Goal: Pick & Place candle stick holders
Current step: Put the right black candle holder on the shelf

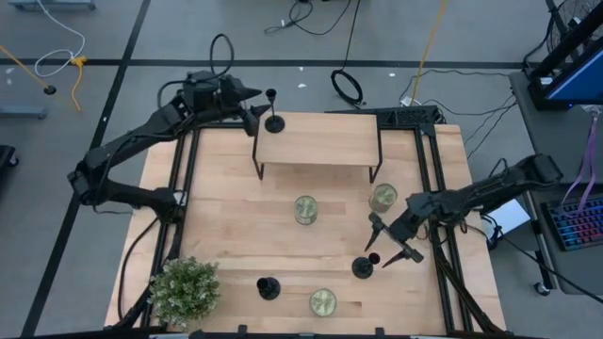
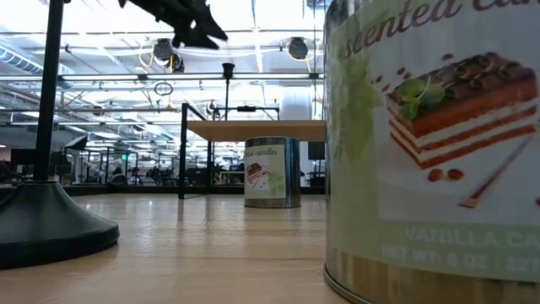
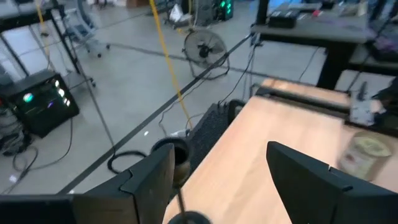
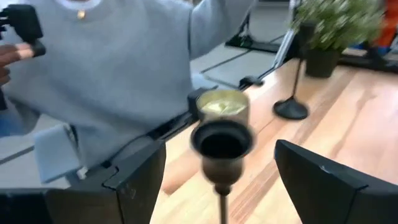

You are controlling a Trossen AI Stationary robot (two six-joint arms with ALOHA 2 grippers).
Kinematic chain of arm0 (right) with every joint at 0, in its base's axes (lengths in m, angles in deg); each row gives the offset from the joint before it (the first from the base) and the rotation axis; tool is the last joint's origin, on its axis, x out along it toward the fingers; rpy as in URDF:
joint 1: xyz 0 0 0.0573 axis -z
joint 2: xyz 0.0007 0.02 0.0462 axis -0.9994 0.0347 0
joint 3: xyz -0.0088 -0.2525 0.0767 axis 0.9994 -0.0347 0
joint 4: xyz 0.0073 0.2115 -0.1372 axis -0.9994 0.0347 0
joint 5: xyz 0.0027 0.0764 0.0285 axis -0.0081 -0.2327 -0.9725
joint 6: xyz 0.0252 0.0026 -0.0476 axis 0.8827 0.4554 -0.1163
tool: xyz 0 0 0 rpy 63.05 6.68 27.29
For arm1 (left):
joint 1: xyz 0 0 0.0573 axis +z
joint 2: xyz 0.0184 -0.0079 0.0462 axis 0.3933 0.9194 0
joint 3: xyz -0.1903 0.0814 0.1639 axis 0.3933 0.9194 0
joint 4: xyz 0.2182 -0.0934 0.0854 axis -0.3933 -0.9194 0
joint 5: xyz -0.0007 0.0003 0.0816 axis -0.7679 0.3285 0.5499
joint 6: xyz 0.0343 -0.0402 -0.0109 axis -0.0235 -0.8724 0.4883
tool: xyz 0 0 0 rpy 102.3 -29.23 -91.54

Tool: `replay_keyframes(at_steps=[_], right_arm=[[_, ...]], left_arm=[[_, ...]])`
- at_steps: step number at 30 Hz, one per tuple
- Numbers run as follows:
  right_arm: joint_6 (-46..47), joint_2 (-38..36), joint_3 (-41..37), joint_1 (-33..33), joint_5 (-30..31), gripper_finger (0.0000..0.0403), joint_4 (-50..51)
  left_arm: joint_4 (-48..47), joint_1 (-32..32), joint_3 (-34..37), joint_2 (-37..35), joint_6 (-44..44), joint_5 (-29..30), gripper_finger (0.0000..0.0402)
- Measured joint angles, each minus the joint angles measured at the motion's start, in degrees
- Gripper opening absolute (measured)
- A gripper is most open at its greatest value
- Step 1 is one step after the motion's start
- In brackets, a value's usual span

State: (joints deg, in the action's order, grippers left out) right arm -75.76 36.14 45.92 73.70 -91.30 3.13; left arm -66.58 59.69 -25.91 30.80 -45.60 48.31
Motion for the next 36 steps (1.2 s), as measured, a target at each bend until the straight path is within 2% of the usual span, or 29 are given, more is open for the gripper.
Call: replay_keyframes(at_steps=[8, 13, 21, 29, 36], right_arm=[[-1.8, 10.0, 0.0, -2.3, 8.4, 0.0284, -2.8], [-1.7, 14.5, 0.0, -2.3, 7.3, 0.0251, -2.7], [-1.9, 17.3, 0.0, -2.3, 2.5, 0.0139, -7.6], [-3.6, 17.3, 0.0, -2.3, 2.6, 0.0014, -8.1], [-5.5, 17.3, -0.1, -2.2, 2.7, 0.0018, -11.4]], left_arm=[[-2.7, -3.3, 0.0, -5.4, 0.0, 0.0, 0.0262], [-5.4, -5.0, 0.0, -7.1, 0.0, 0.0, 0.0262], [-9.9, -6.8, 0.0, -7.8, -0.3, -0.1, 0.0262], [-21.4, -9.1, 0.0, -7.9, -0.6, -0.2, 0.0262], [-31.8, -11.4, 0.0, -10.0, 2.7, -1.7, 0.0262]])
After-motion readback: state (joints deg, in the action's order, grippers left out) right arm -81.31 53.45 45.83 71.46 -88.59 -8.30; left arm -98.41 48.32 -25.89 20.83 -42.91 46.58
